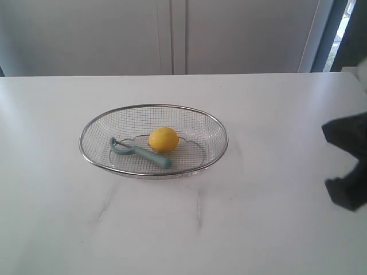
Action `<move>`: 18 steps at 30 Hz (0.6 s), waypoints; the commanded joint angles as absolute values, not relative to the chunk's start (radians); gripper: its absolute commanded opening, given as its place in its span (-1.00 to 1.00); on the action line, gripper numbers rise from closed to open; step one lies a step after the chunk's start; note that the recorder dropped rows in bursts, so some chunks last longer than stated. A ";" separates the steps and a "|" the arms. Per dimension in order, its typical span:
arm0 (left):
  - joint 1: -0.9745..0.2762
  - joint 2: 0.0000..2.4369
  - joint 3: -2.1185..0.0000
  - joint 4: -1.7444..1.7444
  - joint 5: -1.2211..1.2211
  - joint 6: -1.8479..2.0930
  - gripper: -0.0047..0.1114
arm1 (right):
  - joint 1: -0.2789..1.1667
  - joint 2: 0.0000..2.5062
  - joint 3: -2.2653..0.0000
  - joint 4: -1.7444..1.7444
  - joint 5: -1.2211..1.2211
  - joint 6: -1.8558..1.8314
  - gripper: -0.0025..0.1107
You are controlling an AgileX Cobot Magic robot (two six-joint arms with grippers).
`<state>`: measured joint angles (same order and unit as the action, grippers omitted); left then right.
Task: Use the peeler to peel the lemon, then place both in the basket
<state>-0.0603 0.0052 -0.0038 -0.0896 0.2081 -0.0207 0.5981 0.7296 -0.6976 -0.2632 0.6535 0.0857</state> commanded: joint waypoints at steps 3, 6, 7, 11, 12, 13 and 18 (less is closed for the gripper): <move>-0.060 0.000 0.000 -0.096 0.206 -0.019 -0.92 | 0.598 0.550 -0.520 -0.263 0.644 0.087 -0.96; -0.060 0.000 0.000 -0.096 0.206 -0.019 -0.92 | 0.594 0.480 -0.444 -0.263 0.644 0.087 -0.96; -0.060 0.000 0.000 -0.096 0.206 -0.019 -0.92 | 0.585 0.461 -0.425 -0.263 0.644 0.087 -0.96; -0.060 0.000 0.000 -0.096 0.206 -0.019 -0.92 | 0.514 0.364 -0.335 -0.263 0.532 0.087 -0.96; -0.060 0.000 0.000 -0.096 0.206 -0.019 -0.92 | 0.491 0.338 -0.314 -0.263 0.513 0.087 -0.96; -0.060 0.000 0.000 -0.096 0.206 -0.019 -0.92 | 0.470 0.316 -0.295 -0.263 0.505 0.087 -0.96; -0.060 0.000 0.000 -0.096 0.206 -0.019 -0.92 | 0.314 0.172 -0.210 -0.263 0.510 0.087 -0.96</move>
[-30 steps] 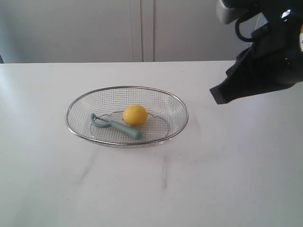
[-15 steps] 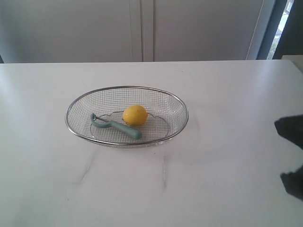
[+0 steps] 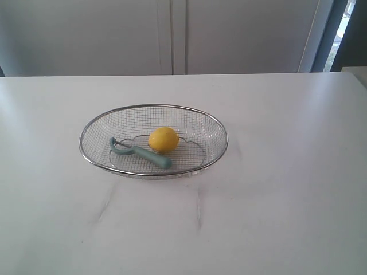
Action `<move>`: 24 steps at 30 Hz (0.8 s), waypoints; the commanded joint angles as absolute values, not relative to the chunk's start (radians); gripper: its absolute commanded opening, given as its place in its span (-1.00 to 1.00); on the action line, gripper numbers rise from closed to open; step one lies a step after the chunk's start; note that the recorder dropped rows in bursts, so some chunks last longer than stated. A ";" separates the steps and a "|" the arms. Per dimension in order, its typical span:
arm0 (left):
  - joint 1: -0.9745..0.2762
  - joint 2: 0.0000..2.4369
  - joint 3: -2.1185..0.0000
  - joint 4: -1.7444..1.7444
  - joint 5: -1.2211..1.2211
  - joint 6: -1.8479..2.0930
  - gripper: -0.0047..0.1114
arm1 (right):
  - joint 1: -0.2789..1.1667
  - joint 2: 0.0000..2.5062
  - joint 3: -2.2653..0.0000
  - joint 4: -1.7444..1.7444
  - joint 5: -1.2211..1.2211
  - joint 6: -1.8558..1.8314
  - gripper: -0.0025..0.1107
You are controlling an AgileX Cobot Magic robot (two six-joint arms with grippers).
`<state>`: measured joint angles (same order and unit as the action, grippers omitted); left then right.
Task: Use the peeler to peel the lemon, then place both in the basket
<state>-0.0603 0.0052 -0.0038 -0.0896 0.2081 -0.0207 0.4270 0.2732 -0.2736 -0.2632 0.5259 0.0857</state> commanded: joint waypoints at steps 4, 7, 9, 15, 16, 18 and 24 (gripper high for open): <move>-0.060 0.000 0.000 -0.096 0.206 -0.019 -0.92 | 0.164 0.067 -0.159 -0.263 0.473 0.087 -0.96; -0.060 0.000 0.000 -0.096 0.206 -0.019 -0.92 | 0.059 0.007 -0.128 -0.263 0.473 0.087 -0.96; -0.060 0.000 0.000 -0.096 0.206 -0.019 -0.92 | -0.002 0.000 -0.115 -0.263 0.473 0.087 -0.96; -0.060 0.000 0.000 -0.096 0.206 -0.019 -0.92 | -0.061 0.000 -0.069 -0.266 0.458 0.084 -0.96; -0.060 0.000 0.000 -0.096 0.206 -0.019 -0.92 | -0.061 0.000 -0.055 -0.266 0.449 0.084 -0.96; -0.060 0.000 0.000 -0.096 0.206 -0.019 -0.92 | -0.061 0.000 -0.002 -0.266 0.417 0.084 -0.96; -0.060 0.000 0.000 -0.096 0.206 -0.019 -0.92 | -0.071 0.000 0.000 -0.263 0.290 0.084 -0.96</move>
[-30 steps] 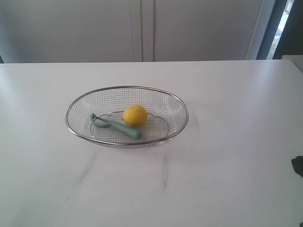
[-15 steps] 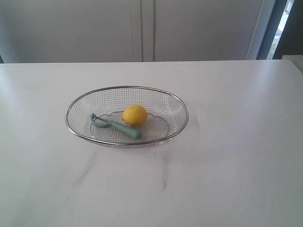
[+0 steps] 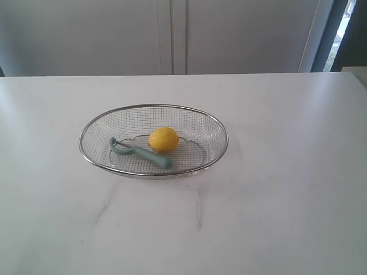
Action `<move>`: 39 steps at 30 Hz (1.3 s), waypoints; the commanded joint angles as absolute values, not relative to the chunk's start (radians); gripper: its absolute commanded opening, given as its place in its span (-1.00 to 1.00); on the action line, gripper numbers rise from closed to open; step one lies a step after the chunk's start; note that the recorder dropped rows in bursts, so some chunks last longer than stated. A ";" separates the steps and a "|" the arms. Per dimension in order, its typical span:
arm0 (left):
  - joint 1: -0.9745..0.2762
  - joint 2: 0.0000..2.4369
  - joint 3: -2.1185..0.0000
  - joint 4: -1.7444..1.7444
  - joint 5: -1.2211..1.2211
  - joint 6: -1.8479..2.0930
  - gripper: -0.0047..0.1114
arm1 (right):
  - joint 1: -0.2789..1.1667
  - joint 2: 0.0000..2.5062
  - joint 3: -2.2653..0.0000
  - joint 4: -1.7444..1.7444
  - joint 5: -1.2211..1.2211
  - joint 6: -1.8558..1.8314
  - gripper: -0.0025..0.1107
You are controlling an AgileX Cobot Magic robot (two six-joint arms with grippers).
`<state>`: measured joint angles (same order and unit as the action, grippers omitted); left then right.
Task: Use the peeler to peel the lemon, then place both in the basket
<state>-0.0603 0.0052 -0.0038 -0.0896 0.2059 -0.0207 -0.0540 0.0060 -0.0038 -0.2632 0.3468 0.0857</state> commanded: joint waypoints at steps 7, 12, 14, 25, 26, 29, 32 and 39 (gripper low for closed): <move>-0.060 0.000 0.000 -0.096 0.206 -0.019 -0.92 | -0.181 0.000 0.000 -0.263 0.290 0.084 -0.96; -0.060 0.000 0.000 -0.096 0.206 -0.019 -0.92 | -0.181 0.000 0.000 -0.263 0.290 0.084 -0.96; -0.060 0.000 0.000 -0.096 0.206 -0.019 -0.92 | -0.181 0.000 0.000 -0.263 0.290 0.084 -0.96; -0.060 0.000 0.000 -0.096 0.206 -0.019 -0.92 | -0.181 0.000 0.000 -0.263 0.319 0.146 -0.96; -0.060 0.000 0.000 -0.096 0.206 -0.019 -0.92 | -0.181 0.000 0.000 -0.263 0.319 0.202 -0.96; -0.060 0.000 0.000 -0.096 0.206 -0.019 -0.92 | -0.181 0.000 0.000 -0.263 0.319 0.336 -0.96; -0.060 0.000 0.000 -0.096 0.206 -0.019 -0.92 | -0.181 0.000 0.000 -0.263 0.317 0.370 -0.96; -0.060 0.000 0.000 -0.096 0.206 -0.019 -0.92 | -0.181 0.000 0.000 -0.263 0.317 0.370 -0.96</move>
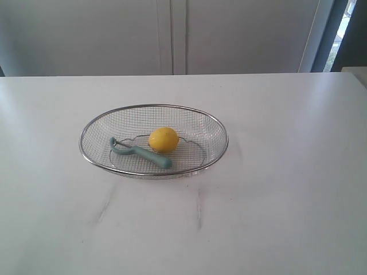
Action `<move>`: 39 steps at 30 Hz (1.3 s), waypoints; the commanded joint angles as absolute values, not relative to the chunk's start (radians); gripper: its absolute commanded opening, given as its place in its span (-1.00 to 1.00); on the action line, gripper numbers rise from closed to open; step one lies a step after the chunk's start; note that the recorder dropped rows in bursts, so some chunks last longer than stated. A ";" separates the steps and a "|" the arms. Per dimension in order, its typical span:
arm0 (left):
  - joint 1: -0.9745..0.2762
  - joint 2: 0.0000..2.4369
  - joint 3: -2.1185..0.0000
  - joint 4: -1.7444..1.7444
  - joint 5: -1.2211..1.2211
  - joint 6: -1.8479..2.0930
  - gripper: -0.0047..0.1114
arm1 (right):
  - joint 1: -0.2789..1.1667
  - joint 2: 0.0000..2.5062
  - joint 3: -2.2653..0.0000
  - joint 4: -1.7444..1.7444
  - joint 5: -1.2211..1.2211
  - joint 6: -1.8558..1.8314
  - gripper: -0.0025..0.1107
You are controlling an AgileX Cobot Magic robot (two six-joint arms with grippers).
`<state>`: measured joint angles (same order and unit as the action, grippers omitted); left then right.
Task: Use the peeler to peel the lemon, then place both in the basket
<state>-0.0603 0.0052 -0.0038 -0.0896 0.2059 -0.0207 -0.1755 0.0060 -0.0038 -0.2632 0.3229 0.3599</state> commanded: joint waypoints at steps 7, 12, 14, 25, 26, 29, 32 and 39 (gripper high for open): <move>-0.060 0.000 0.000 -0.096 0.206 -0.019 -0.92 | -0.138 0.000 0.000 -0.263 0.317 0.370 -0.96; -0.060 0.000 0.000 -0.096 0.206 -0.019 -0.92 | -0.075 0.000 0.000 -0.263 0.319 0.370 -0.96; -0.060 0.000 0.000 -0.096 0.206 -0.019 -0.92 | -0.054 0.000 0.000 -0.263 0.319 0.370 -0.96; -0.060 0.000 0.000 -0.096 0.210 -0.019 -0.92 | 0.001 0.000 0.000 -0.263 0.319 0.370 -0.96; -0.060 0.000 0.000 -0.096 0.210 -0.019 -0.92 | 0.001 0.000 0.000 -0.263 0.319 0.370 -0.96; -0.060 0.000 0.000 -0.096 0.210 -0.019 -0.92 | 0.000 0.000 0.000 -0.263 0.319 0.370 -0.96; -0.060 0.000 0.000 -0.096 0.210 -0.019 -0.92 | 0.000 0.000 0.000 -0.263 0.319 0.370 -0.96; -0.060 0.000 0.000 -0.096 0.210 -0.019 -0.92 | 0.000 0.000 0.000 -0.140 0.333 0.370 -0.96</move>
